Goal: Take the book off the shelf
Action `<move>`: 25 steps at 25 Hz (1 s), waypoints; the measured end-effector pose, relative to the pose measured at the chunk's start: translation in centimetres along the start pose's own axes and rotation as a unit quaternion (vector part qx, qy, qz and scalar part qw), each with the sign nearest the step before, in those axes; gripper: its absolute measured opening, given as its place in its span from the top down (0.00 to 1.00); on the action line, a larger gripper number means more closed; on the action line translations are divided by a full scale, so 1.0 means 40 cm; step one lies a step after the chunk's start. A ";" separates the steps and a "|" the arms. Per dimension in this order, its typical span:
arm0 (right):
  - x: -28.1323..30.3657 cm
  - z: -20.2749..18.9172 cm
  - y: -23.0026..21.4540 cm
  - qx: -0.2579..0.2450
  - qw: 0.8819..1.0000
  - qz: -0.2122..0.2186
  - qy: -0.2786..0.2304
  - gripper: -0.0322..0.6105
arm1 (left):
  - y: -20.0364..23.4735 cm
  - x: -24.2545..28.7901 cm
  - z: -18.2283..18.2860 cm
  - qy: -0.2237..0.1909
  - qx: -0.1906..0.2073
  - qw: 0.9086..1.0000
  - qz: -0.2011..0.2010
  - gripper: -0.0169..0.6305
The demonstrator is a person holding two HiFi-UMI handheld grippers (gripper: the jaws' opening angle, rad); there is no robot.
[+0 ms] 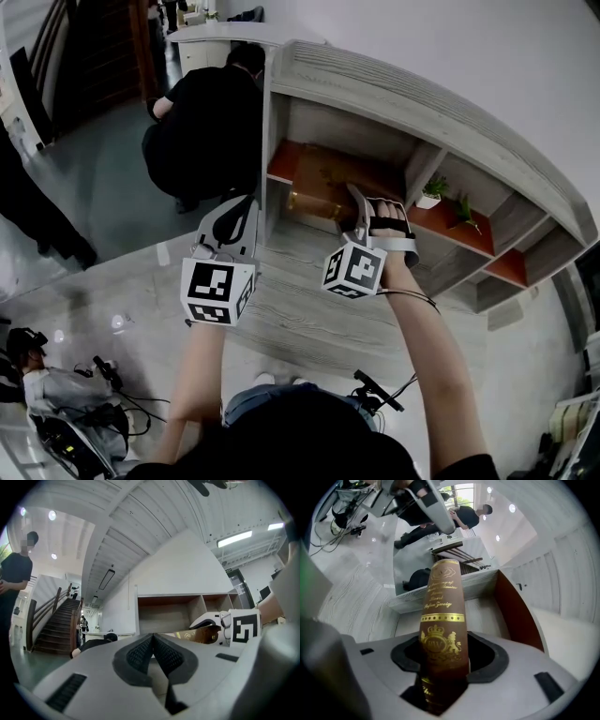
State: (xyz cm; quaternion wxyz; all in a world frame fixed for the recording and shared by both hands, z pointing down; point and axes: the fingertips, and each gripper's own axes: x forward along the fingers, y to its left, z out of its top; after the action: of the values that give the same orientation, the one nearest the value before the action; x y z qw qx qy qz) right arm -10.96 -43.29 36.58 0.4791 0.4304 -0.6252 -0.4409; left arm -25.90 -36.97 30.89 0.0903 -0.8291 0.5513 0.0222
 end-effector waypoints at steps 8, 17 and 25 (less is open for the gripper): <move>-0.086 0.014 -0.084 0.131 0.991 -0.006 -0.033 0.58 | -0.023 0.022 0.012 -0.005 0.000 1.000 -0.012 0.96; -0.169 0.016 -0.149 0.251 0.966 -0.020 -0.063 0.58 | -0.059 0.042 0.053 -0.020 0.005 0.999 -0.032 0.96; -0.237 0.003 -0.169 0.325 0.942 -0.035 -0.072 0.58 | -0.088 0.043 0.081 -0.033 0.009 0.998 -0.048 0.96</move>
State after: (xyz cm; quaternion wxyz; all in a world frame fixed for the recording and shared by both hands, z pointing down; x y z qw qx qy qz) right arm -8.69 -35.79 27.96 0.2510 0.5513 -0.7518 -0.2604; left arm -21.79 -36.67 27.93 0.1171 -0.8524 0.5080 0.0400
